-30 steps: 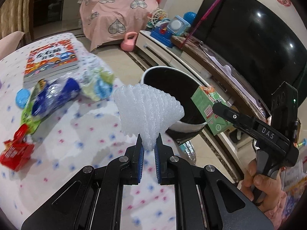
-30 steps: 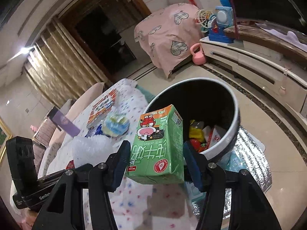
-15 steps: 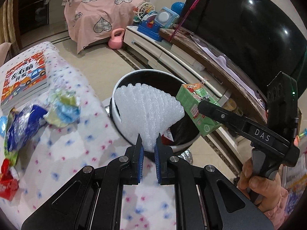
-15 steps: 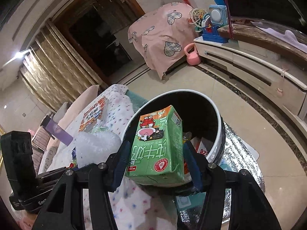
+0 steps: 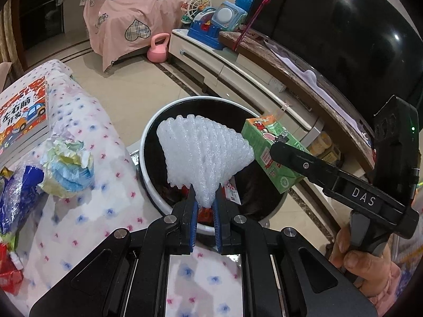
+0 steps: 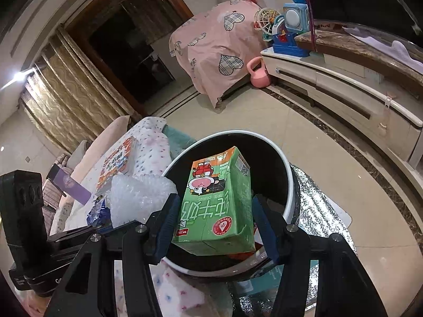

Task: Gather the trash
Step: 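Carry the foam net and green juice box over the bin with both grippers, then open both grippers to drop the foam net and juice box into the bin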

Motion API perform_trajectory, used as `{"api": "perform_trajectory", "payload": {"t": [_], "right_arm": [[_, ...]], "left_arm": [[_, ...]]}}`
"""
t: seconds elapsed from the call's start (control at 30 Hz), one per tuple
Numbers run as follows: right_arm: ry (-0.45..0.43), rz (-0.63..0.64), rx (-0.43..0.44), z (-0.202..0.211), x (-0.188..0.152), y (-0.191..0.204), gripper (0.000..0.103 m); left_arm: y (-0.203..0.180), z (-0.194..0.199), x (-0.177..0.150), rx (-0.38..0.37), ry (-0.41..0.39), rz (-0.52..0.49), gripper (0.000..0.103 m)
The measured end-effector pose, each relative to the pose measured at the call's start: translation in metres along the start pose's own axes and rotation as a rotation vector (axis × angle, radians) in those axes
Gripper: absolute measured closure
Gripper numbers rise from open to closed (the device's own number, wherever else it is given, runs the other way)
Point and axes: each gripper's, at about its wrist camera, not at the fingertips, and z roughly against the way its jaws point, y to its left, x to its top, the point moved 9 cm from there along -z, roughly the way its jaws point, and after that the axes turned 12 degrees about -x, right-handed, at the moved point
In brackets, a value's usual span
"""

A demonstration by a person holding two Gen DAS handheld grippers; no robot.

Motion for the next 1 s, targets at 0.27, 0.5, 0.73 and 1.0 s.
{"api": "perform_trajectory", "payload": {"t": [0.27, 0.5, 0.73, 1.0], "right_arm": [[0.020, -0.001, -0.006, -0.013, 0.006, -0.003, 0.044], [0.013, -0.017, -0.013, -0.014, 0.008, -0.007, 0.033], [-0.019, -0.052, 0.018, 0.001, 0.002, -0.006, 0.022], [-0.056, 0.023, 0.044, 0.024, -0.035, 0.033, 0.007]], "left_arm": [[0.005, -0.010, 0.001, 0.017, 0.027, 0.016, 0.069], [0.009, 0.001, -0.004, 0.038, 0.003, 0.010, 0.049], [0.024, 0.030, -0.030, 0.057, -0.055, 0.053, 0.049], [0.057, 0.077, -0.078, 0.146, -0.142, 0.111, 0.047]]}}
